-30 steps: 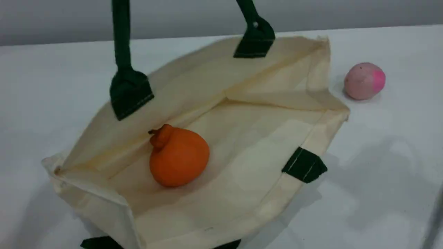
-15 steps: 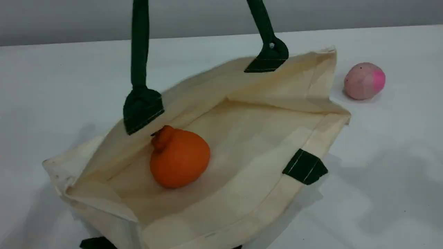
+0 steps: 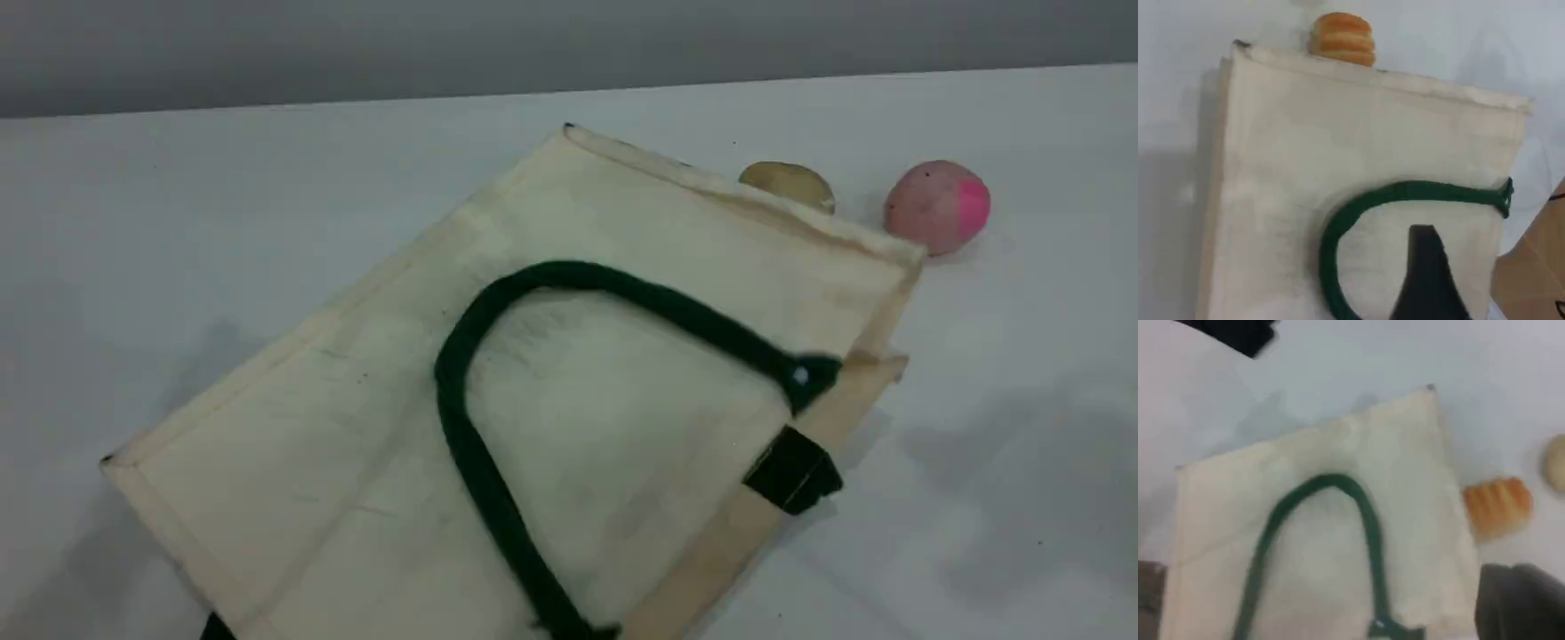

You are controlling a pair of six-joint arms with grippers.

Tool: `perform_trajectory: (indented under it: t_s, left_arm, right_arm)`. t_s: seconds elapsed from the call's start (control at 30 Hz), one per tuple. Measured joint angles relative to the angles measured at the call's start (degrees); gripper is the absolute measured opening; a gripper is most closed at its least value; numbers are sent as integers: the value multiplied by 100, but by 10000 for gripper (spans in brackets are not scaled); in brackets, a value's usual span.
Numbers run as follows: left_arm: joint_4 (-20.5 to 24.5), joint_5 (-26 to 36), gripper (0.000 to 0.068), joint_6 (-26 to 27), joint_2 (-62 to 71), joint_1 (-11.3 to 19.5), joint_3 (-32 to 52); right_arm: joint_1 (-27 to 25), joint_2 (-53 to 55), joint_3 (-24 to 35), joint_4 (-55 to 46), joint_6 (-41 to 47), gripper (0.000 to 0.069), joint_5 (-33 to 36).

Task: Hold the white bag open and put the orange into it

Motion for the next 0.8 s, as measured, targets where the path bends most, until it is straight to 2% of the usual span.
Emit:
perform_trajectory:
  t_s: [0.23, 0.33, 0.43, 0.53, 0.67, 0.8]
  left_arm:
    - [-6, 201, 393, -53, -638, 0, -5]
    - [-6, 248, 353, -235, -922, 0, -5]
    - [21, 248, 281, -346, -1174, -111, 2]
    - [46, 241, 183, -346, -1442, -355, 133]
    - [266, -3, 51, -411, -1963, -867, 638]
    - [777, -543, 4, -831, -2758, -1423, 1418]
  right_arm:
    - [0, -953, 0, -1003, 925, 20, 216]
    - [0, -1541, 0, -1415, 1392, 20, 215]
    - [0, -2240, 0, -1784, 1864, 20, 215]
    - [0, -2927, 0, -2142, 2261, 20, 230]
    - [0, -3779, 0, -2469, 2599, 21, 576]
    - [0, -4503, 0, -2485, 2778, 21, 962]
